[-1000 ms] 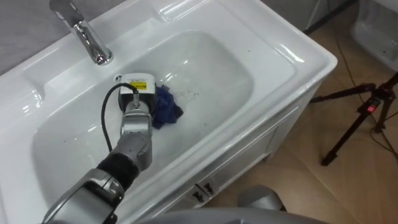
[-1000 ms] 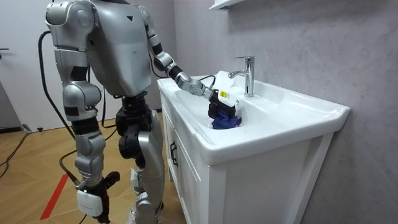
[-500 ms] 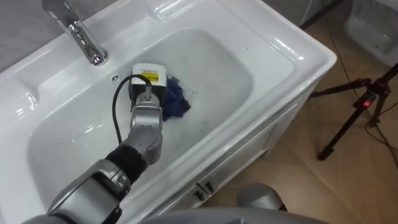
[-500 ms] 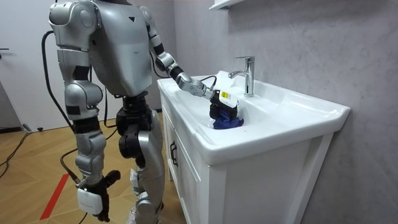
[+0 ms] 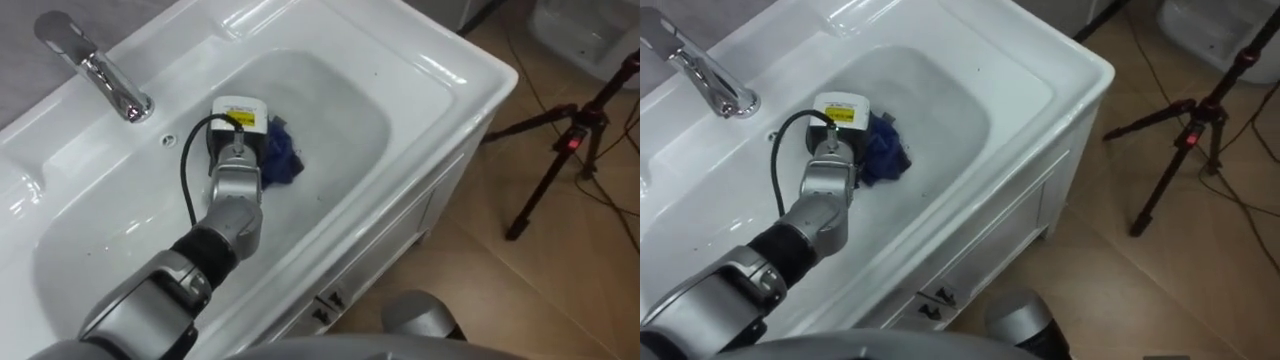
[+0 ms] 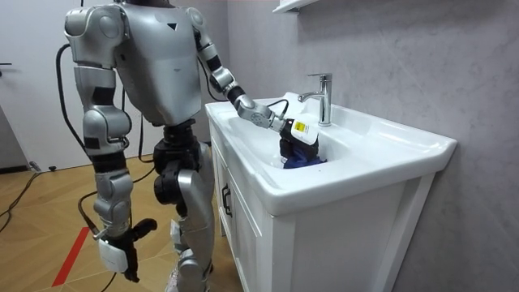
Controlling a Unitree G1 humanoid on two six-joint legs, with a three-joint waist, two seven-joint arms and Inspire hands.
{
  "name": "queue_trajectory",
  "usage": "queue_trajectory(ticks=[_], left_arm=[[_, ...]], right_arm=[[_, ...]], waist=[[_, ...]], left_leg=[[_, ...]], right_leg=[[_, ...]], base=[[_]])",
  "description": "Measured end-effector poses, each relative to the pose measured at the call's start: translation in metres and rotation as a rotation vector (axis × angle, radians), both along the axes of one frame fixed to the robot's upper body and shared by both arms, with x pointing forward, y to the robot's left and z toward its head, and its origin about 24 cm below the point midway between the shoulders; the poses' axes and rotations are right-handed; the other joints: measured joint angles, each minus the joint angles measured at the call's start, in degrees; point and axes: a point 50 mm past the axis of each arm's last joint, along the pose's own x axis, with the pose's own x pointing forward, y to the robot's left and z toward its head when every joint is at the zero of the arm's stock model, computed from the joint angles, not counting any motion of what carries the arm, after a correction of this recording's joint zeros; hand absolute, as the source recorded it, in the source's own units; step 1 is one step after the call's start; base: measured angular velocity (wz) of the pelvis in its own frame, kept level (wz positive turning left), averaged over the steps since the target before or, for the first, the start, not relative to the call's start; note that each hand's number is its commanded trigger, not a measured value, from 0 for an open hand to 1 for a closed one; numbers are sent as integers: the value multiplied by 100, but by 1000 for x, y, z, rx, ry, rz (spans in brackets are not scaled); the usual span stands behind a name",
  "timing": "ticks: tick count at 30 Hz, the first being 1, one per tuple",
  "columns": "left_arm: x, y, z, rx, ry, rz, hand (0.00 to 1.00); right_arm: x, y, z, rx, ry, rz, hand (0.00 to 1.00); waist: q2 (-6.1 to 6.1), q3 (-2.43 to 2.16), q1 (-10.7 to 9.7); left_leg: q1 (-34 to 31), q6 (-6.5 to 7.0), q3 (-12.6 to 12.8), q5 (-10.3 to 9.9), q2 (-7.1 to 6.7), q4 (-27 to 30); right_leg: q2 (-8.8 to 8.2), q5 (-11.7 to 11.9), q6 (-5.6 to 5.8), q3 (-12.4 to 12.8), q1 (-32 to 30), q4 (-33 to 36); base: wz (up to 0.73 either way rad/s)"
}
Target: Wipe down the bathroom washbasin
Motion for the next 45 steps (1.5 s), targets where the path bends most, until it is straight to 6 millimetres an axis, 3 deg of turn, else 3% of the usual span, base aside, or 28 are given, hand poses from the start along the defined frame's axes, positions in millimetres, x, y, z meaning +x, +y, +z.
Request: queue_trajectory(ticks=[5, 9, 18, 28, 31, 37, 45], left_arm=[[5, -1, 2, -33, 11, 18, 100], [8, -3, 4, -82, 16, 37, 100], [17, -11, 12, -194, 19, 39, 100], [24, -26, 30, -326, -37, -18, 100], [25, -33, 35, -396, -43, -31, 100], [24, -39, 37, -499, -20, -21, 100], [24, -41, 38, -537, -10, -37, 100]], right_arm=[[0, -8, 3, -24, 10, 11, 0], [1, -15, 5, -49, 15, 49, 0], [7, -14, 5, -57, -2, 84, 0], [2, -9, 2, -65, -16, 98, 0], [-4, -9, 2, -71, -8, 91, 0], [-2, -9, 2, -81, -16, 96, 0], [3, -3, -1, -95, -45, 96, 0]], waist=[[33, 0, -14], [130, 10, -12], [245, 8, 81], [181, 50, 173], [151, 51, 314], [101, 39, 380], [-17, 29, 490]], left_leg=[[2, 27, 22, -23, -22, 17], [2, 28, 19, -23, -26, 18], [19, 27, 4, -22, -28, 33], [-30, 29, -29, -21, -47, 116], [-37, 29, -28, -21, -51, 120], [-26, 29, -193, -21, -49, 138], [12, 28, -254, -21, -20, 142]], right_leg=[[-10, -10, 29, 64, -32, 59], [-15, -10, 30, 90, -36, 61], [-15, -11, 33, 80, -5, 40], [-50, -20, 60, 73, 36, -43], [-57, -17, 65, 62, 38, -56], [-95, -16, 63, -155, 200, -139], [-76, -9, 51, -230, 325, -164]], base=[[-4], [0], [0], [1], [-1], [17], [6]])
